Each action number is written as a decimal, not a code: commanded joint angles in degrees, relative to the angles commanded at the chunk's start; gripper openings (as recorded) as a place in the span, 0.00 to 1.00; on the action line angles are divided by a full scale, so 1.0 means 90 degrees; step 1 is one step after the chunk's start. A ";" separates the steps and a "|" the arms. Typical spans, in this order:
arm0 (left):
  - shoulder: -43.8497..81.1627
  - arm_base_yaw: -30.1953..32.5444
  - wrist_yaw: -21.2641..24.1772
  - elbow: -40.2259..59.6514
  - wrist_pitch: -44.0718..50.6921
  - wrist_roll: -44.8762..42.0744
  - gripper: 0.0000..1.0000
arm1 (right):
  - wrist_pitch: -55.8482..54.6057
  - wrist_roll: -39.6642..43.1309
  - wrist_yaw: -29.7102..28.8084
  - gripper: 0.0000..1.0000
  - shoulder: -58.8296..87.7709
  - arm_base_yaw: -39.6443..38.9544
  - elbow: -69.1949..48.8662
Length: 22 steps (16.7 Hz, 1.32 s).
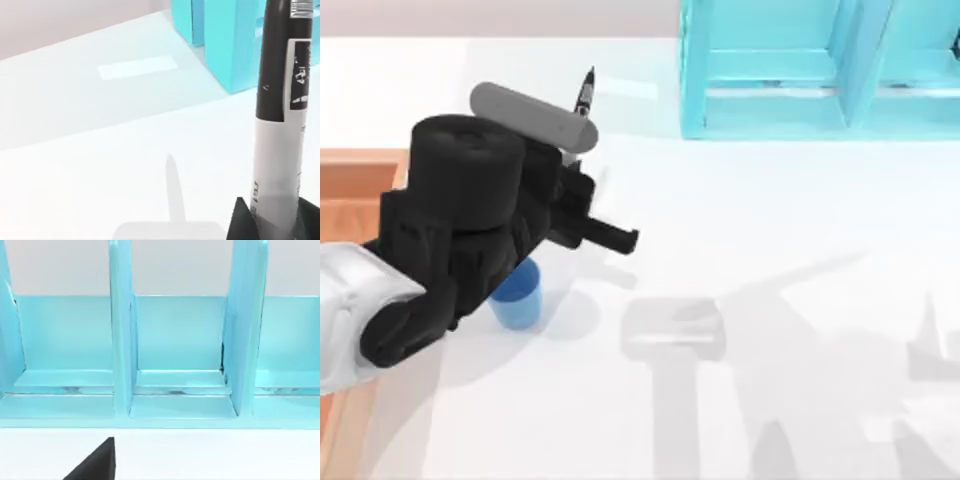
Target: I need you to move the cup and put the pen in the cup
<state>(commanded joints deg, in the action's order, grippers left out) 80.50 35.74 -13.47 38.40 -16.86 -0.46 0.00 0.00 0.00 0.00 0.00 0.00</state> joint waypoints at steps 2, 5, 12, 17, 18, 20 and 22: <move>-0.0643 -0.0115 -0.0047 -0.0977 -0.1262 -0.0167 0.00 | 0.0000 0.0000 0.0000 1.00 0.0000 0.0000 0.0000; -0.1476 -0.0214 -0.0111 -0.2190 -0.2876 -0.0328 0.00 | 0.0000 0.0000 0.0000 1.00 0.0000 0.0000 0.0000; -0.2552 -0.0185 -0.0207 -0.3669 -0.4887 -0.0370 0.00 | 0.0000 0.0000 0.0000 1.00 0.0000 0.0000 0.0000; -0.2606 -0.0173 -0.0214 -0.3740 -0.4980 -0.0363 0.00 | 0.0000 0.0000 0.0000 1.00 0.0000 0.0000 0.0000; -0.2576 -0.0177 -0.0216 -0.3725 -0.4967 -0.0372 0.00 | 0.0000 0.0000 0.0000 1.00 0.0000 0.0000 0.0000; -0.2471 -0.0191 -0.0184 -0.3670 -0.5072 -0.0369 0.00 | 0.0000 0.0000 0.0000 1.00 0.0000 0.0000 0.0000; -0.2096 -0.0247 -0.0113 -0.3559 -0.5414 -0.0360 0.00 | 0.0000 0.0000 0.0000 1.00 0.0000 0.0000 0.0000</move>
<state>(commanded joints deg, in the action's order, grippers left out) 61.63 33.52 -14.49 6.37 -65.59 -3.70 0.00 0.00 0.00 0.00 0.00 0.00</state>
